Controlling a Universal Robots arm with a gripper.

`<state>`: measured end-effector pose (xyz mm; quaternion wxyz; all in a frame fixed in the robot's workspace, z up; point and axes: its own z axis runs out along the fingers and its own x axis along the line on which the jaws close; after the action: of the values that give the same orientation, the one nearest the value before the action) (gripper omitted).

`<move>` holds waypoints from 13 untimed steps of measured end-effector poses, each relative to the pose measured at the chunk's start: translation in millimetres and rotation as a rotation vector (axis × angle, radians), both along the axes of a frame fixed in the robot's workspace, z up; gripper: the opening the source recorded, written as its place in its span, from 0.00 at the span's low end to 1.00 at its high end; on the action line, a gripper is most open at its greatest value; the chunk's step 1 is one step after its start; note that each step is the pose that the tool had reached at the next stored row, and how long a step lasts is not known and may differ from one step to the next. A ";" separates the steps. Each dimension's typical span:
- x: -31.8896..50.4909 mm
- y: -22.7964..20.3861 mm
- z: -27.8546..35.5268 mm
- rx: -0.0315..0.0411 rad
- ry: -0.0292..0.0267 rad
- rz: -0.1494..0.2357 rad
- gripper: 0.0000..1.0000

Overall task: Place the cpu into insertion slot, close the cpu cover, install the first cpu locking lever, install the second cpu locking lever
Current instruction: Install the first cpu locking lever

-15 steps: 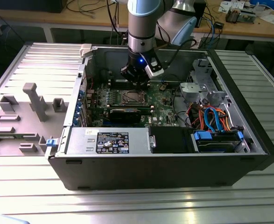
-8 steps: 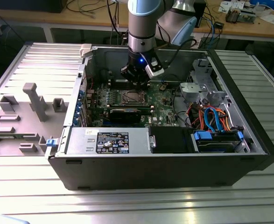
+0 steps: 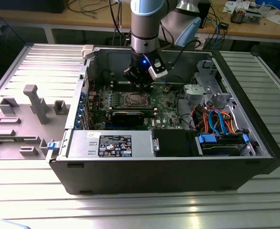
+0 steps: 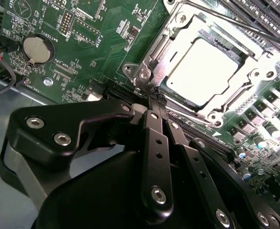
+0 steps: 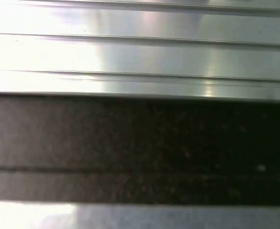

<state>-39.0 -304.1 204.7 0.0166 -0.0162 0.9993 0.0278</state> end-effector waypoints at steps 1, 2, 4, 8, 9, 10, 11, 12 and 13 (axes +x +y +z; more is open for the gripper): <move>0.0 0.8 -0.6 -0.0005 -0.0001 0.000 0.11; 0.0 1.1 -0.9 -0.0004 -0.0001 0.000 0.11; 0.1 1.4 -1.0 -0.0006 -0.0001 0.000 0.11; 0.0 1.5 -1.0 -0.0007 0.0001 0.000 0.11; 0.1 1.5 -0.9 -0.0007 0.0000 0.000 0.11; 0.0 1.5 0.0 -0.0012 0.0000 0.000 0.11; 0.1 1.5 0.6 -0.0013 -0.0002 0.000 0.11; 0.0 1.4 0.6 -0.0017 -0.0002 0.000 0.11; 0.0 1.4 0.6 -0.0026 -0.0001 0.000 0.11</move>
<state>-38.9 -302.7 205.3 0.0166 -0.0163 0.9994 0.0265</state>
